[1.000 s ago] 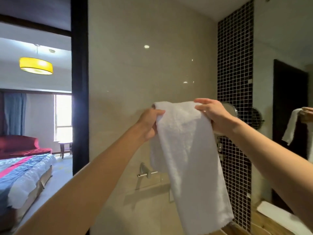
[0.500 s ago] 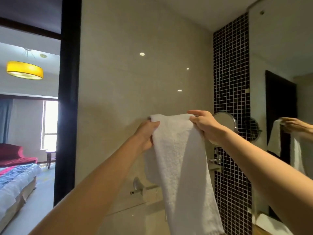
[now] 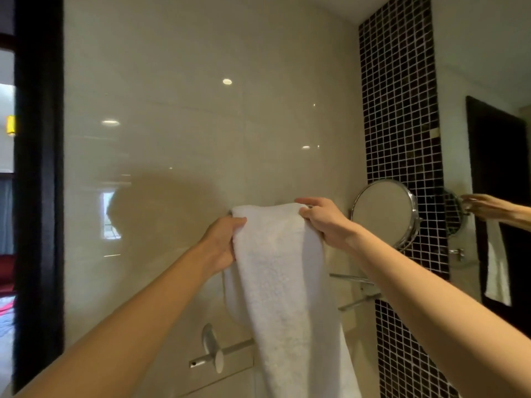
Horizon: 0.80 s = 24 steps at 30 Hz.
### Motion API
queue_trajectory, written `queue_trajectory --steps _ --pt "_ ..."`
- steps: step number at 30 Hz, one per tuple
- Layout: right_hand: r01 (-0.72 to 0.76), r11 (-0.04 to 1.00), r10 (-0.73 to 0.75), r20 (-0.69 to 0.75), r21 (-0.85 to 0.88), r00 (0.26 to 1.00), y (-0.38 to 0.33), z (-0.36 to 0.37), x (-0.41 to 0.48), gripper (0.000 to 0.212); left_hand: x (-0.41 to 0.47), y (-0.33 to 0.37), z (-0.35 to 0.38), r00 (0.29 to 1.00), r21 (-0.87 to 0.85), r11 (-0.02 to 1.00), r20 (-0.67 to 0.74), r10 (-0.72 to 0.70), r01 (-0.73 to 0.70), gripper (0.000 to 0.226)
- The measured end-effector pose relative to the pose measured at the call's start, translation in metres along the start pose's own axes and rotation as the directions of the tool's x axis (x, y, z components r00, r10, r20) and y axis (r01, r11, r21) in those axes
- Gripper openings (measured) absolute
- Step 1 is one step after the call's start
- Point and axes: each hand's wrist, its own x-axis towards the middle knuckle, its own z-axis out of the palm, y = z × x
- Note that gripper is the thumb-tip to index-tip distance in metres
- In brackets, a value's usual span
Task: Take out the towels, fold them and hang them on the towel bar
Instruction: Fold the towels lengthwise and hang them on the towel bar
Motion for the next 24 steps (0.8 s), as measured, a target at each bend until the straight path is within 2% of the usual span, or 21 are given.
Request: queue_trajectory --steps 6,10,13,21,24 --pt "-0.095 0.995 0.095 0.049 -0.012 0.994 0.036 0.013 0.007 0.041 0.012 -0.033 -0.022 0.993 -0.007 0.993 0.002 -0.118 0.118 0.022" --pt "-0.15 0.986 0.154 0.047 -0.075 0.987 0.059 0.02 0.005 0.038 0.009 -0.058 -0.032 0.973 -0.014 0.973 0.035 -0.229 0.23 0.026" --pt "-0.183 0.965 0.192 0.032 -0.185 0.981 0.076 0.024 0.004 0.039 0.011 -0.074 -0.039 0.957 0.015 0.957 0.034 -0.289 0.288 0.025" --pt "-0.183 0.862 0.251 0.084 -0.472 0.964 0.116 0.035 -0.008 0.024 0.01 -0.105 -0.048 0.865 0.239 0.831 -0.121 -0.488 0.502 0.016" --pt "-0.186 0.79 0.279 0.073 -0.584 0.957 0.13 0.034 -0.009 0.022 0.004 -0.11 -0.05 0.858 0.375 0.772 -0.183 -0.48 0.512 0.01"
